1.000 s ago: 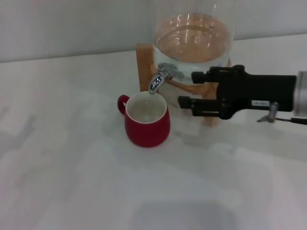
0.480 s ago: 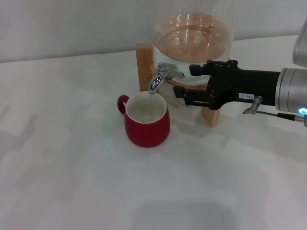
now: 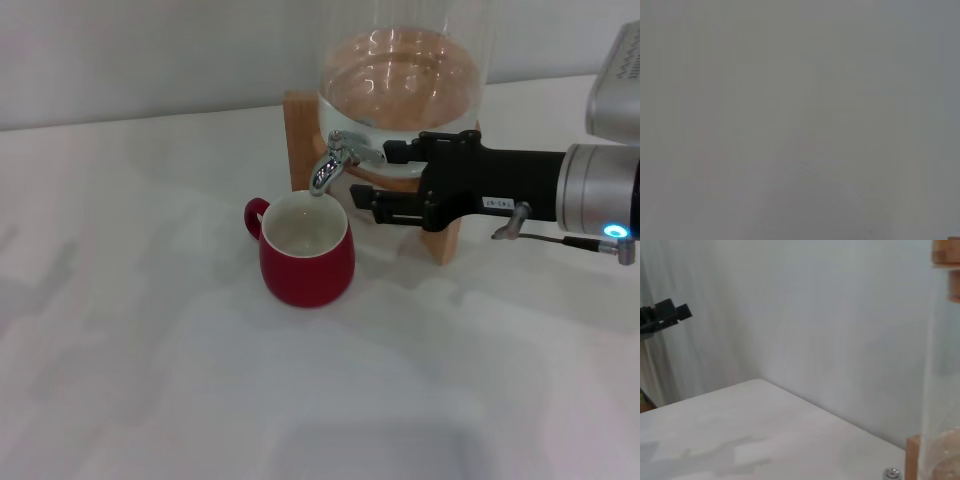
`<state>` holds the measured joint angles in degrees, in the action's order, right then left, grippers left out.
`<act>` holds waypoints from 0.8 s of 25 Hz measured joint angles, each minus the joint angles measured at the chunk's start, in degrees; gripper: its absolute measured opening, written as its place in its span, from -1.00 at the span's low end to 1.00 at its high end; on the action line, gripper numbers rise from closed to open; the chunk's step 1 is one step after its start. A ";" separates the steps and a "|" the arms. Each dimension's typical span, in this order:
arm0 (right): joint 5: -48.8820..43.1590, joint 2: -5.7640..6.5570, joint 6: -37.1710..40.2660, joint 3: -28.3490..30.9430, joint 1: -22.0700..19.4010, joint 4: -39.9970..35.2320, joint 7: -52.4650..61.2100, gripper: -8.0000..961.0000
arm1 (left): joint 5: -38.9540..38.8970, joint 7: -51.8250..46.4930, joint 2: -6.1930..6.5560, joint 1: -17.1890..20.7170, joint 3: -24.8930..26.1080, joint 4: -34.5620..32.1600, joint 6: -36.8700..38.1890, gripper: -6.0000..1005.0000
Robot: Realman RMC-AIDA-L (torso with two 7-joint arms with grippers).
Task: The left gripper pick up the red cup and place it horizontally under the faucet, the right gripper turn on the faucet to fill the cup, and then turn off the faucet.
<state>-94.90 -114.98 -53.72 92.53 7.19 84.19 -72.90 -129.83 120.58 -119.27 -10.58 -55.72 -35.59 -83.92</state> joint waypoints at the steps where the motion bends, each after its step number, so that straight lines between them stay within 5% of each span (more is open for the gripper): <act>1: -0.01 0.01 -0.03 -0.18 0.14 0.00 0.01 0.50 | -0.01 -0.01 0.00 0.02 0.00 0.00 -0.01 0.78; 20: -0.05 0.10 -2.27 -2.12 1.47 0.68 -0.17 0.50 | -0.07 -0.17 0.09 0.12 0.00 0.00 0.34 0.78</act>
<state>-94.96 -114.88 -55.99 90.41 8.66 84.86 -73.07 -129.91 120.41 -119.18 -10.47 -55.72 -35.59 -83.58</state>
